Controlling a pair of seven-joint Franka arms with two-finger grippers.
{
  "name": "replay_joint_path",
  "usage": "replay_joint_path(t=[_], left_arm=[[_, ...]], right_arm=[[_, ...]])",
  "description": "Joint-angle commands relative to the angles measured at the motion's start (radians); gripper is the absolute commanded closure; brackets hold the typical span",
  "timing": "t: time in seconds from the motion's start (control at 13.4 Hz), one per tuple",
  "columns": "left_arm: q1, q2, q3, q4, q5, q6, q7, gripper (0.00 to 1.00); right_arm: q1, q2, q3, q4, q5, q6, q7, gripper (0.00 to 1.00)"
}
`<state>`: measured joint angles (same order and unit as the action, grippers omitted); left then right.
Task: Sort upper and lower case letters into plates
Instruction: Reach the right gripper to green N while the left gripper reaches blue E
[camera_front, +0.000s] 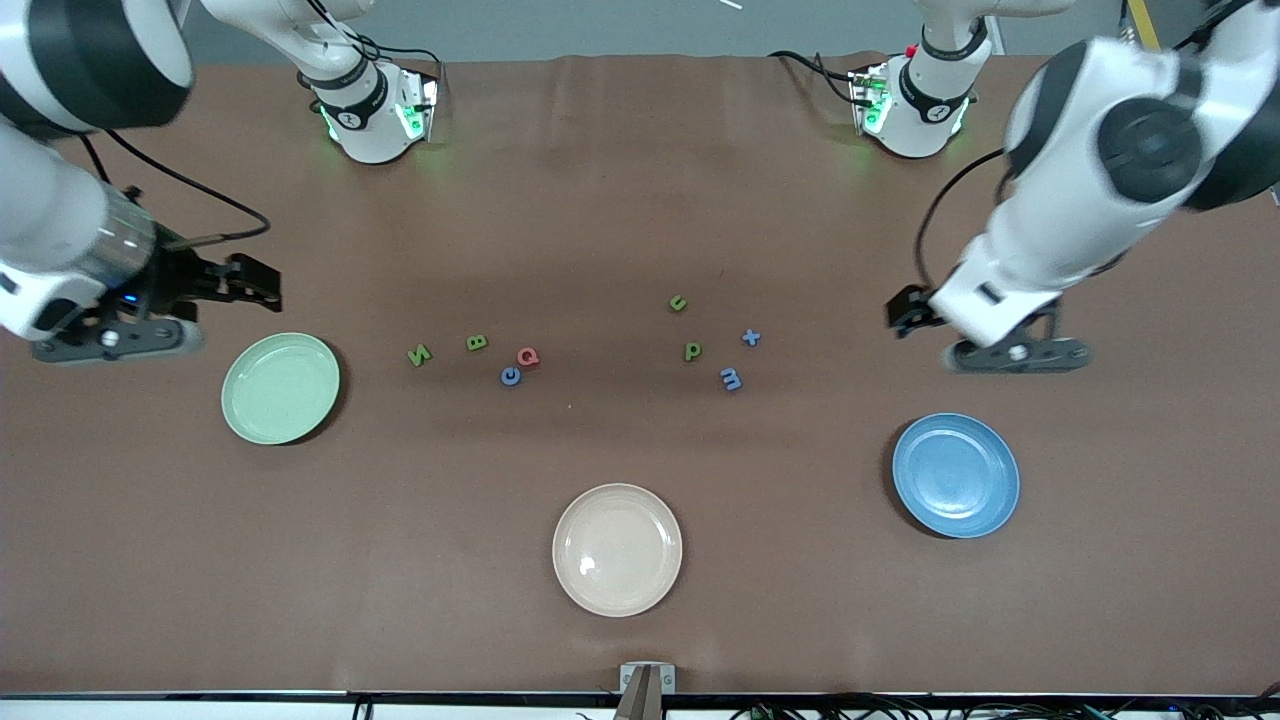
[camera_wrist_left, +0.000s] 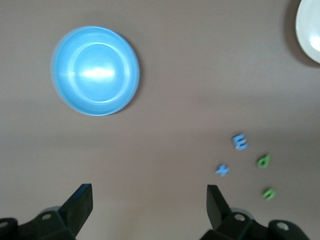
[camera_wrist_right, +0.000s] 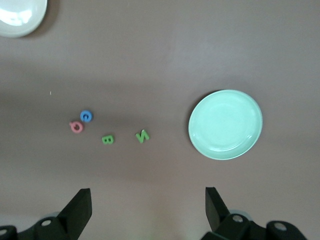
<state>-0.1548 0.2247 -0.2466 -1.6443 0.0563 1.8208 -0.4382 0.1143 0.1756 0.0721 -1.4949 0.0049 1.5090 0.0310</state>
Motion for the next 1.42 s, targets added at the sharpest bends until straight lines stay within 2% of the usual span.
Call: replay_joint_path(t=[0.0,0.22,0.37,0.6,0.82,1.27,1.35], left_arm=[[-0.089,0.096,0.001,-0.026,0.039,0.125,-0.207,0.0],[-0.169,0.215,0.001,-0.077,0.071,0.302,-0.478,0.01],[-0.199,0.281,0.001,-0.101,0.076,0.414,-0.595,0.03],[-0.236,0.373,0.004,-0.106,0.091,0.526,-0.761,0.12],[-0.249,0.439,0.001,-0.106,0.19,0.546,-0.882,0.23],[-0.249,0.469,0.0,-0.114,0.188,0.546,-0.896,0.4],[-0.25,0.47,-0.002,-0.114,0.183,0.546,-0.899,0.46]], right_arm=[[0.042,-0.027,-0.006,-0.204,-0.003,0.086,-0.109,0.0],[0.056,-0.093,-0.006,-0.489,-0.003,0.351,-0.327,0.0],[0.099,-0.102,-0.006,-0.624,-0.003,0.518,-0.333,0.0],[0.104,-0.093,-0.006,-0.803,-0.003,0.82,-0.356,0.0],[0.093,-0.007,-0.006,-0.832,-0.003,0.931,-0.437,0.0],[0.088,0.2,-0.006,-0.829,-0.002,1.14,-0.488,0.0],[0.087,0.214,-0.006,-0.829,-0.002,1.151,-0.488,0.0]])
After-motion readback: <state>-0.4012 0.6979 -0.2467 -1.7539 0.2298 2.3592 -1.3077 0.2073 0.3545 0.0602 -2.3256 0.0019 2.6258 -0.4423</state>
